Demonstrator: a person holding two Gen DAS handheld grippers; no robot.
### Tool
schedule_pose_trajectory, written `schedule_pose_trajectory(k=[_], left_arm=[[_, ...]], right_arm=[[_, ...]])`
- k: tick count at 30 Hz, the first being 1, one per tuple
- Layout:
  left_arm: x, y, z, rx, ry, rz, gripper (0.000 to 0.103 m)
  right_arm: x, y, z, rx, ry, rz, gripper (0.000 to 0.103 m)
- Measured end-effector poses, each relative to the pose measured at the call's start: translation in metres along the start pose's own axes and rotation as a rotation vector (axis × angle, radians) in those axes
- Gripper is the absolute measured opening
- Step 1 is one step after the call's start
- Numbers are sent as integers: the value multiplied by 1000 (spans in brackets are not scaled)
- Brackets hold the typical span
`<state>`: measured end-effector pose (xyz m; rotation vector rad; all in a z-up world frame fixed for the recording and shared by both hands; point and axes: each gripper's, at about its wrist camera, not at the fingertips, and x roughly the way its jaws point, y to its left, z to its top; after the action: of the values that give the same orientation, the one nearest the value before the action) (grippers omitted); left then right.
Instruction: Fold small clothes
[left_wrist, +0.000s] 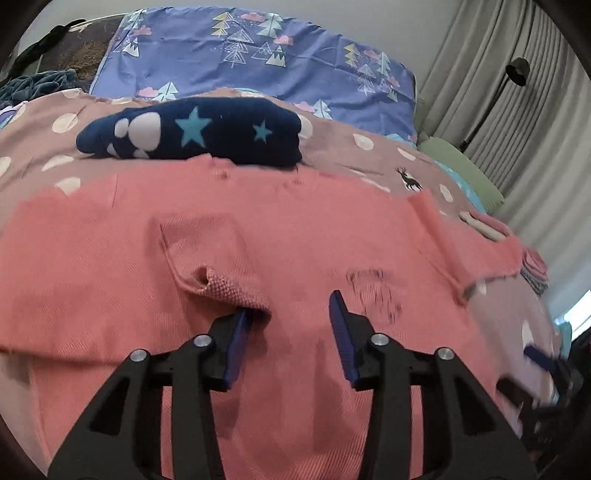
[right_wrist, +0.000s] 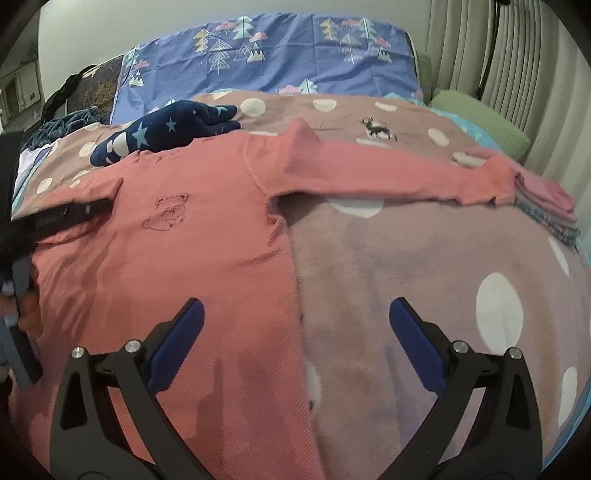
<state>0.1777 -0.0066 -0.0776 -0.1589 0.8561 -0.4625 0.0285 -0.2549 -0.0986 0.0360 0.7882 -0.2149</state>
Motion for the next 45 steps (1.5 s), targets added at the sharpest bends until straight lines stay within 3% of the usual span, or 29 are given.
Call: schedule_pose_trajectory(k=[2,5,7,12,14,17,20,21,22,23,26,28,29,31,36,40,41,43,45], left_arm=[[-13,12,-5,-32,-26,9,50],[-39,28,-8,-63,-81,54,51],[-58,37,-14,-54,-117,115,52],[-83,72,-27,-31,-136,326,56],[-83,86,-29,-50,-123,392,56],[-80,94,-31,-71,-89,409,59],[-69,95,-31,-55,-50,431,64],[-64,96,-33,-52,-26,449,64],[-58,97,-33,-50,2,467,64],[-55,97,-34,-47,9,473,65],[-57,98,-34,-50,0,472,67],[-57,101,-34,-64,3,460,67],[-56,102,-34,-65,4,460,67],[-55,101,-34,-58,6,468,68],[-55,101,-36,-61,5,476,72],[-59,106,-36,-96,-8,472,73],[-60,108,-36,-106,-9,472,73],[-62,113,-37,-131,-14,468,74],[-66,119,-37,-169,-29,475,74]], right_arm=[[1,3,5,-23,-10,24,96],[3,15,15,-58,-12,121,69],[4,31,26,-105,-7,194,43],[2,102,47,-312,-72,329,41],[4,139,57,-401,-85,398,49],[19,187,67,-490,-58,434,63],[47,218,74,-518,-11,385,59],[56,220,76,-499,17,376,38],[70,219,81,-457,61,359,7],[78,211,85,-409,98,353,3],[88,148,99,-95,174,467,5],[91,119,100,7,186,463,16],[91,105,98,26,191,451,20],[94,92,97,24,218,464,37],[101,101,100,10,220,521,42],[126,144,112,-49,261,583,45],[131,153,112,-69,260,577,45],[133,172,114,-117,222,531,4],[126,176,119,-122,208,520,4]])
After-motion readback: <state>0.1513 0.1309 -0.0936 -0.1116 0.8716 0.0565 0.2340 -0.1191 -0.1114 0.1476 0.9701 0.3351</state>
